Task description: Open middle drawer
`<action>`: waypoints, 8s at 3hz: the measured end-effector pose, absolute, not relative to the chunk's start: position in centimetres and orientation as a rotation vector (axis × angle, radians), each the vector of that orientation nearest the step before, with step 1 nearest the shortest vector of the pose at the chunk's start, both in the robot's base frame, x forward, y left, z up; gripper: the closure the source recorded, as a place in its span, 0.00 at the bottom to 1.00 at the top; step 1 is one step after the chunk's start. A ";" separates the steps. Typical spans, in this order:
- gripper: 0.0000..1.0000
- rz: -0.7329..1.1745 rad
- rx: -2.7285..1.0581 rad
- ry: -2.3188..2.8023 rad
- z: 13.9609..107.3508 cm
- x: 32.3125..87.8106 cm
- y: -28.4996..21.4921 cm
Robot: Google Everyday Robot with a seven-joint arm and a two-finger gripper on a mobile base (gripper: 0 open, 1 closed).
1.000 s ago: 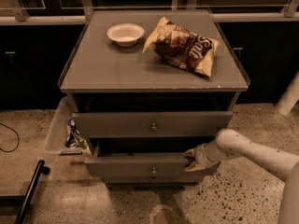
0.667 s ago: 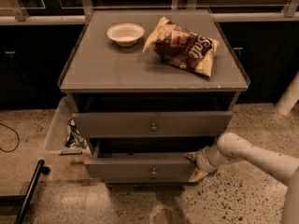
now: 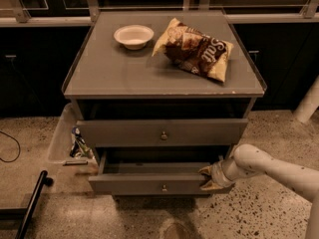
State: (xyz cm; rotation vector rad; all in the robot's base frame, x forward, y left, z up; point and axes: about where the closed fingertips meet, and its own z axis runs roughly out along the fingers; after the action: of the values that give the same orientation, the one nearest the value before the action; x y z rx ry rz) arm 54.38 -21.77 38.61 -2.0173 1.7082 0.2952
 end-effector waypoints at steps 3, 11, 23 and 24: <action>0.57 0.300 -2.021 1.714 38.6 53.7 -21.9; 0.65 0.346 -2.004 1.682 39.1 49.8 -23.5; 0.58 0.411 -2.201 1.541 39.7 39.4 -25.3; 0.35 0.411 -2.202 1.541 39.7 39.4 -25.3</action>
Offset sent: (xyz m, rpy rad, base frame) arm -0.0060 -0.0012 -0.0006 -0.0036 0.0067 0.0002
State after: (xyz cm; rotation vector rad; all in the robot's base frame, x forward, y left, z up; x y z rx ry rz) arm 39.43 -25.28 39.67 -2.2015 1.5405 0.4109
